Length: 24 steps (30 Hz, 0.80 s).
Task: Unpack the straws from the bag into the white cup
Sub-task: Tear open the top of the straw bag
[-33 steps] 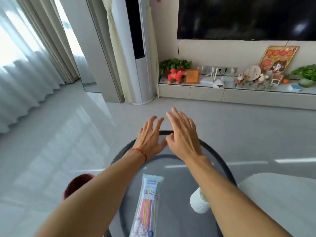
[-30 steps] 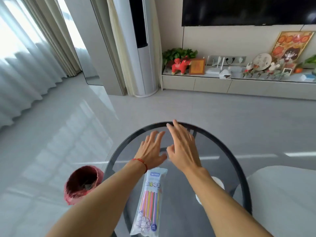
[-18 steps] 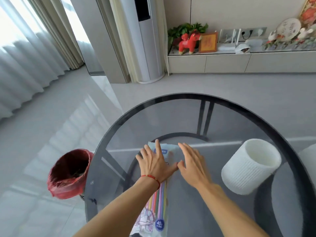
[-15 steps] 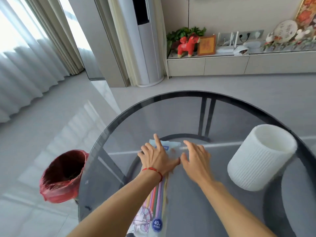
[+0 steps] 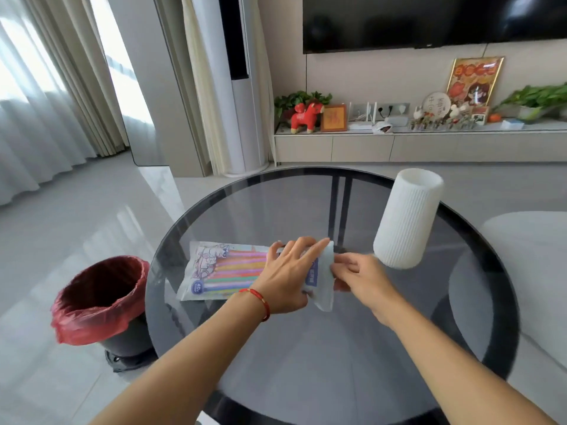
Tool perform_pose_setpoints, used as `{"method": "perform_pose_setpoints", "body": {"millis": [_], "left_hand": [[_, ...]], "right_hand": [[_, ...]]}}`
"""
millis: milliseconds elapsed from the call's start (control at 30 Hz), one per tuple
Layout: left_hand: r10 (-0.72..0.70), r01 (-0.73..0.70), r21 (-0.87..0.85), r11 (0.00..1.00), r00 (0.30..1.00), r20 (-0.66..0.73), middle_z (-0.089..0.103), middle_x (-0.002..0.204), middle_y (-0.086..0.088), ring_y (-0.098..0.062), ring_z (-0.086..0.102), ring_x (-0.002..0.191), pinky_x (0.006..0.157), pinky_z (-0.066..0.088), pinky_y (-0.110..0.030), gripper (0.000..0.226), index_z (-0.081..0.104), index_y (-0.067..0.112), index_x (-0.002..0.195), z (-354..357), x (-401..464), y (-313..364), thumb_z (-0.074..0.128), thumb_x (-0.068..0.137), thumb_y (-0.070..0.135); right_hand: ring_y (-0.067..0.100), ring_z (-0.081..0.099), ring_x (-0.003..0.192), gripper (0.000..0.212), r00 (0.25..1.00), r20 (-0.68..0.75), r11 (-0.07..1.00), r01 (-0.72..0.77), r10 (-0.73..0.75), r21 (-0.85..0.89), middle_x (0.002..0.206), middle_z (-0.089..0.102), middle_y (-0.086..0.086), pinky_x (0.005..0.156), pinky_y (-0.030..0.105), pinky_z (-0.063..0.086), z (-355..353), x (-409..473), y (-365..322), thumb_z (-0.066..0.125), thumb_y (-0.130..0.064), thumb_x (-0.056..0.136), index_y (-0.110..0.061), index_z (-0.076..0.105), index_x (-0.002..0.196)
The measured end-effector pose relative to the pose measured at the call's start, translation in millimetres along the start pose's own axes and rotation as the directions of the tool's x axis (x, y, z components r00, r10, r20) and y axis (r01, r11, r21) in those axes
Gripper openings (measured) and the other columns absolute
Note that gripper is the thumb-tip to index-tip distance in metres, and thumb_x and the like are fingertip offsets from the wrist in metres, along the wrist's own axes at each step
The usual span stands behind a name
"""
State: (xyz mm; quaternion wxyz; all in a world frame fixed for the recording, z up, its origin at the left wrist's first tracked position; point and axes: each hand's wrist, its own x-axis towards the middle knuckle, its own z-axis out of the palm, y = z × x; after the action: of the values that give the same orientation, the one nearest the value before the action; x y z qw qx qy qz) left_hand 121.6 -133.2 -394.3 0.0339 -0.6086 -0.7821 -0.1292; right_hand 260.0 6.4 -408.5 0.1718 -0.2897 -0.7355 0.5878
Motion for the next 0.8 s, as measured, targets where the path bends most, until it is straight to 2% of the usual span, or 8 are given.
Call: {"method": "perform_pose_setpoints", "body": {"millis": [67, 133, 200, 300, 367, 467, 667, 800], "left_hand": [[0.069, -0.068, 0.047, 0.997, 0.997, -0.018, 0.027, 0.150, 0.002, -0.024, 0.028, 0.141, 0.117, 0.012, -0.065, 0.105, 0.011, 0.032, 0.151, -7, -14, 14, 0.069, 0.065, 0.014], [0.100, -0.097, 0.072, 0.993, 0.994, -0.042, 0.020, 0.156, 0.002, -0.024, 0.015, 0.146, 0.117, 0.007, -0.065, 0.096, 0.018, 0.030, 0.149, -14, -25, 29, 0.063, 0.065, 0.014], [0.033, -0.041, -0.050, 0.998, 0.988, -0.148, 0.031, 0.150, 0.004, -0.026, 0.025, 0.140, 0.114, 0.023, -0.059, 0.082, 0.032, 0.030, 0.140, -13, -34, 50, 0.058, 0.063, 0.025], [-0.214, 0.087, -0.395, 0.915, 0.933, -0.290, 0.054, 0.115, 0.010, -0.022, 0.048, 0.112, 0.093, 0.041, -0.044, 0.040, 0.051, 0.030, 0.111, -10, -41, 72, 0.058, 0.072, 0.037], [-0.232, 0.099, -0.364, 0.926, 0.910, -0.343, 0.058, 0.104, 0.008, -0.021, 0.051, 0.102, 0.090, 0.043, -0.044, 0.022, 0.056, 0.025, 0.096, -6, -38, 75, 0.064, 0.080, 0.038], [-0.230, 0.087, -0.372, 0.924, 0.905, -0.358, 0.060, 0.107, 0.007, -0.021, 0.053, 0.105, 0.092, 0.043, -0.045, 0.017, 0.061, 0.023, 0.083, -4, -34, 73, 0.070, 0.081, 0.037], [-0.302, 0.088, -0.473, 0.877, 0.866, -0.399, 0.062, 0.108, 0.008, -0.019, 0.054, 0.108, 0.093, 0.045, -0.046, 0.018, 0.064, 0.021, 0.075, -5, -31, 65, 0.078, 0.076, 0.031], [-0.379, 0.129, -0.559, 0.819, 0.853, -0.358, 0.064, 0.108, 0.009, -0.016, 0.055, 0.110, 0.097, 0.044, -0.045, 0.014, 0.067, 0.021, 0.073, -9, -30, 61, 0.080, 0.074, 0.026]], "right_hand": [[0.022, 0.074, 0.071, 0.016, 1.000, 0.005, 0.999, -0.007, 0.006, 0.046, 0.091, 0.081, 0.014, 0.066, 0.029, 0.062, -7, -26, -4, 0.063, -0.007, 0.104, -0.009, 0.078, 0.103], [0.018, 0.074, 0.069, 0.017, 0.999, -0.032, 0.993, -0.015, 0.019, 0.116, 0.083, 0.080, 0.011, 0.062, 0.025, 0.060, -10, -45, -7, 0.062, -0.006, 0.104, -0.005, 0.078, 0.100], [0.019, 0.077, 0.070, 0.017, 0.997, -0.068, 0.986, -0.014, 0.026, 0.168, 0.079, 0.081, 0.007, 0.064, 0.025, 0.061, -12, -61, -7, 0.062, -0.006, 0.104, -0.002, 0.078, 0.098], [0.024, 0.077, 0.076, 0.017, 0.993, -0.103, 0.958, -0.026, 0.057, 0.284, 0.086, 0.082, 0.014, 0.073, 0.033, 0.065, -7, -74, -1, 0.064, -0.008, 0.104, 0.002, 0.076, 0.099], [0.028, 0.079, 0.081, 0.019, 0.991, -0.115, 0.938, -0.024, 0.068, 0.345, 0.094, 0.082, 0.021, 0.078, 0.035, 0.066, -3, -77, 2, 0.064, -0.009, 0.104, 0.006, 0.074, 0.102], [0.027, 0.080, 0.084, 0.021, 0.993, -0.100, 0.919, -0.018, 0.063, 0.395, 0.101, 0.080, 0.026, 0.076, 0.032, 0.065, 0, -76, -1, 0.062, -0.009, 0.105, 0.009, 0.073, 0.105], [0.028, 0.079, 0.090, 0.017, 0.999, -0.046, 0.897, 0.009, 0.013, 0.442, 0.106, 0.078, 0.029, 0.081, 0.037, 0.065, 1, -65, -3, 0.060, 0.000, 0.104, 0.010, 0.073, 0.110], [0.024, 0.080, 0.088, 0.017, 0.999, -0.025, 0.891, -0.011, 0.025, 0.455, 0.102, 0.082, 0.021, 0.082, 0.038, 0.066, 8, -55, -3, 0.064, -0.003, 0.102, 0.008, 0.075, 0.107]]}}
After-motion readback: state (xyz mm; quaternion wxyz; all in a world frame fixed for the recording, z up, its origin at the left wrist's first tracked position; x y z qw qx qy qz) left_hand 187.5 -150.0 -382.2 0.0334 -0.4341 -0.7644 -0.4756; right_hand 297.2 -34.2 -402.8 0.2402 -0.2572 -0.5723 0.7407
